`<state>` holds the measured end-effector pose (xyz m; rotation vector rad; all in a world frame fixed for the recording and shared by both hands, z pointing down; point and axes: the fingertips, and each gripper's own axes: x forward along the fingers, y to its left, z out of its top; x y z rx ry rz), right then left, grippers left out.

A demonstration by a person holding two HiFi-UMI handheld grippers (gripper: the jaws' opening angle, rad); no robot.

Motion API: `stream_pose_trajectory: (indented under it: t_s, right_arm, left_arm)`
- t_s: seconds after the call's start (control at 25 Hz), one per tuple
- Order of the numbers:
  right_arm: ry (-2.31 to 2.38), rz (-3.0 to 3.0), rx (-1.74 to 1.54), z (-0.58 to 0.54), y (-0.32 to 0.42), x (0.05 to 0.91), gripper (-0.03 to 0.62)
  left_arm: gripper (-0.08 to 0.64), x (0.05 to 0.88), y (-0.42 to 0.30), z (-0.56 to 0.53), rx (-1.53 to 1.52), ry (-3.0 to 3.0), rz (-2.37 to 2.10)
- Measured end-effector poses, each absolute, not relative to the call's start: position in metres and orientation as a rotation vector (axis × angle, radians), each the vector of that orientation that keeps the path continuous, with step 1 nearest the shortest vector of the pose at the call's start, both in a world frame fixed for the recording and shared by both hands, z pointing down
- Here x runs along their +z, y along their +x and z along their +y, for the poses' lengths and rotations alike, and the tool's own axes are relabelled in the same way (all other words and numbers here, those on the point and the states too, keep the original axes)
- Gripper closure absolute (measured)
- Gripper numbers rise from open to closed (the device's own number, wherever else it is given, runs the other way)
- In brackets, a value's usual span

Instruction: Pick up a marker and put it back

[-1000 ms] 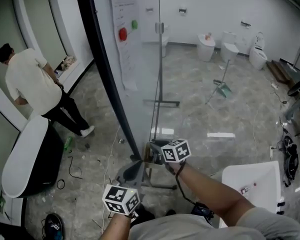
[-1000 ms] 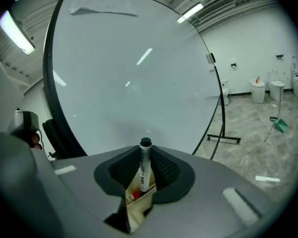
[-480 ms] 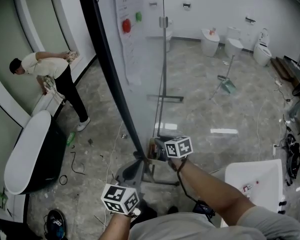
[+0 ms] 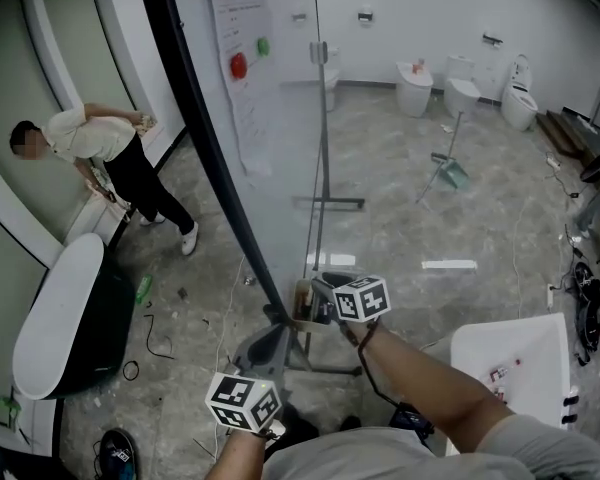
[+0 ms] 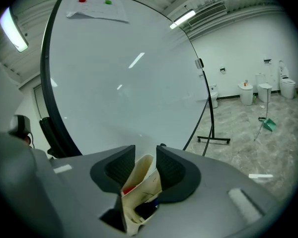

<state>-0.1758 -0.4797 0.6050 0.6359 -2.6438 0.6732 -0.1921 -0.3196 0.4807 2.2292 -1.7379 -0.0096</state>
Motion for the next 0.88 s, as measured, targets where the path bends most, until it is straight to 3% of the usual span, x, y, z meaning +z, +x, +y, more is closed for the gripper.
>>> stream_pose_trajectory:
  t_s: [0.12,0.48,0.88]
  right_arm:
    - [0.618,-2.679,0.614,-0.47,-0.169,0.589,0.469]
    - [0.444,-2.879,0.401,-0.411,-0.148,0.49,0.589]
    - [0.319,-3.018,0.265,-0.354,-0.124,0.406,0.589]
  left_arm:
    - [0.558,0.476,-0.187,-0.318,-0.015,2.242,-1.741]
    - [0.558,0.446,-0.179,-0.318,-0.016,2.307,-1.762]
    - [0.558,0.41,-0.164,-0.318,-0.04,2.37,-1.778]
